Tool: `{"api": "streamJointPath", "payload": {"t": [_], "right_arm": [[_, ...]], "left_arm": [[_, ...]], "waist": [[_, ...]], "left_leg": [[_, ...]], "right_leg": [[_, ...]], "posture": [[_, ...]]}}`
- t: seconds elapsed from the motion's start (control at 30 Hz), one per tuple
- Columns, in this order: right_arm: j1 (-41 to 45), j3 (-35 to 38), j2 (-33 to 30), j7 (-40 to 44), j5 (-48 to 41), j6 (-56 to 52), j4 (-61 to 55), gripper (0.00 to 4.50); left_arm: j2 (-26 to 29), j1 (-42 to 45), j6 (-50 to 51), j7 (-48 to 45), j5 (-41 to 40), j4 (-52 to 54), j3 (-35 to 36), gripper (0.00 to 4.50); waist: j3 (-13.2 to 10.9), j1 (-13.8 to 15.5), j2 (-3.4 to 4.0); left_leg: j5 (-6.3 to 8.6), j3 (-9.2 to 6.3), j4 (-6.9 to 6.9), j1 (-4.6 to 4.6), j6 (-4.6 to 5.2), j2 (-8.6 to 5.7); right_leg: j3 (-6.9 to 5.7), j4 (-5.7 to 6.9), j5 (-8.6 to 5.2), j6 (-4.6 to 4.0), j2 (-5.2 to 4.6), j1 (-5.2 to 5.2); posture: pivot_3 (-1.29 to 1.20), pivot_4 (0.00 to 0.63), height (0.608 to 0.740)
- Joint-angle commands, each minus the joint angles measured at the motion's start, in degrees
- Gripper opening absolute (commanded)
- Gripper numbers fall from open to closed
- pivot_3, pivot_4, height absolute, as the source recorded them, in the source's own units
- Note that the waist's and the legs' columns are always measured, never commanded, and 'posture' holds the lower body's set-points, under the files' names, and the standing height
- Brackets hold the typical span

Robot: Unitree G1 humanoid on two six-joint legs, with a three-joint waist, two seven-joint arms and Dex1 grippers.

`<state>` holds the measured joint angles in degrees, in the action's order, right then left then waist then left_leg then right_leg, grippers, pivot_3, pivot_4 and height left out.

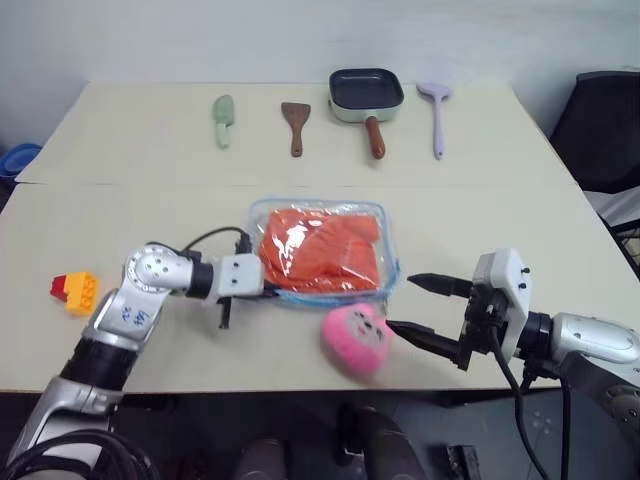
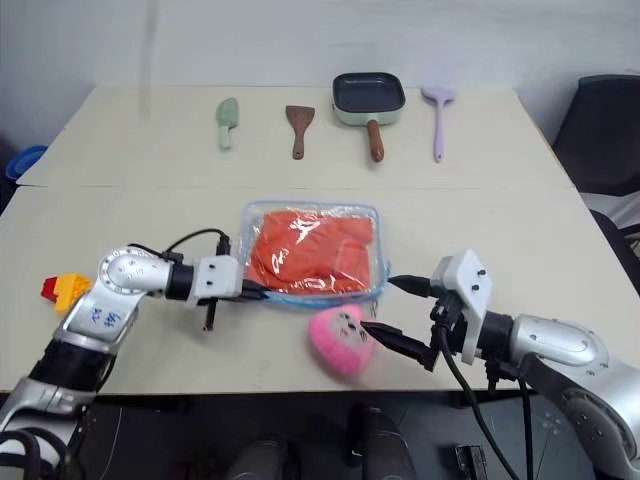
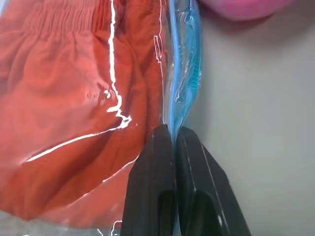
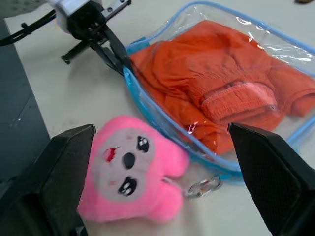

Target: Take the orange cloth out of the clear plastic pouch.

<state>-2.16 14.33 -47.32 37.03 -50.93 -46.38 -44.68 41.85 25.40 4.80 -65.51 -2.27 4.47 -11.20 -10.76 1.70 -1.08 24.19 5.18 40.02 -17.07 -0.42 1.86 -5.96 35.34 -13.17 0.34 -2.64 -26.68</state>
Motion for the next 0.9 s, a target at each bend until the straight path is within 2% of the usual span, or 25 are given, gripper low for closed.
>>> {"api": "streamJointPath", "payload": {"t": [0.03,0.13,0.23,0.33,0.43,0.47,0.57,0.67,0.8,0.9], "right_arm": [[-5.4,3.1,-2.7,1.9,1.6,1.2,-4.1,4.5],[-9.0,3.5,-3.3,2.1,4.6,2.8,-4.2,4.5],[-9.6,3.0,-3.6,2.3,7.9,4.7,-3.2,4.5],[-9.7,1.8,-5.0,3.5,12.9,7.4,-1.4,4.5],[-9.1,2.8,-5.5,4.9,14.3,8.7,0.3,4.5],[-8.8,3.1,-5.7,5.4,14.7,9.0,0.8,4.5],[-8.7,4.5,-7.8,8.6,16.4,10.6,2.9,4.5],[-8.9,5.4,-9.5,12.1,16.7,11.7,3.9,4.5],[-7.7,6.9,-11.7,16.3,15.6,11.9,4.6,4.5],[-6.0,7.0,-13.0,17.9,15.9,11.7,5.3,4.5]], "left_arm": [[0.8,-0.2,0.4,1.6,1.1,2.0,0.4,0.04],[0.7,-0.4,0.8,2.1,1.0,1.7,0.3,0.04],[0.4,-0.8,2.1,3.0,0.4,2.0,0.8,0.64],[0.7,-1.2,2.4,3.9,0.5,2.5,1.3,1.58],[1.9,-1.4,4.1,3.3,-1.9,3.3,3.4,2.47],[2.4,-1.4,4.9,2.4,-3.3,3.8,4.3,2.47],[5.3,0.7,10.6,-5.0,-14.2,6.4,8.7,2.47],[6.7,5.4,15.8,-12.1,-21.5,7.0,8.4,2.47],[2.0,13.1,6.9,-19.5,-17.2,4.3,-1.1,2.47],[-5.5,17.6,-1.1,-21.9,-12.3,-0.1,-9.0,2.47]], "waist": [[0.0,0.0,0.0],[0.0,-0.2,-0.03],[0.0,-0.5,-0.03],[0.0,-0.4,-0.03],[0.0,-0.3,-0.03],[0.0,-0.3,-0.03],[0.0,-0.4,-0.03],[0.0,-0.2,-0.03],[0.0,0.1,-0.02],[0.0,0.0,-0.03]], "left_leg": [[0.0,-0.01,0.0,0.02,0.01,-0.01],[0.02,-0.01,-0.02,0.03,0.05,0.01],[0.02,0.04,-0.03,0.05,0.05,0.02],[0.03,0.04,-0.04,0.06,0.05,0.03],[0.03,0.04,-0.03,0.05,0.05,0.01],[0.03,0.04,-0.03,0.04,0.05,0.01],[0.03,0.03,-0.04,0.04,0.05,0.03],[0.03,0.04,-0.02,0.02,0.05,0.02],[0.02,0.02,0.0,0.02,0.05,-0.09],[0.01,0.09,0.03,-0.01,0.08,-0.16]], "right_leg": [[0.02,-0.01,0.01,0.01,0.02,0.04],[0.04,-0.05,0.0,0.02,0.05,0.06],[0.07,-0.05,0.01,0.03,0.06,0.06],[0.07,-0.05,0.01,0.02,0.09,0.05],[0.07,-0.07,0.01,0.02,0.08,0.05],[0.07,-0.08,0.01,0.03,0.08,0.05],[0.06,-0.09,0.01,0.02,0.09,0.04],[0.04,-0.11,0.01,0.02,0.11,0.04],[0.03,-0.21,0.03,0.09,0.14,0.17],[0.08,-0.3,0.09,0.19,0.23,0.21]], "posture": [[0.0,0.15,0.74],[0.0,0.15,0.74],[0.0,0.15,0.74],[0.0,0.15,0.74],[0.0,0.15,0.74],[0.0,0.15,0.74],[0.0,0.15,0.74],[0.0,0.15,0.74],[0.0,0.15,0.74],[0.0,0.15,0.74]]}}
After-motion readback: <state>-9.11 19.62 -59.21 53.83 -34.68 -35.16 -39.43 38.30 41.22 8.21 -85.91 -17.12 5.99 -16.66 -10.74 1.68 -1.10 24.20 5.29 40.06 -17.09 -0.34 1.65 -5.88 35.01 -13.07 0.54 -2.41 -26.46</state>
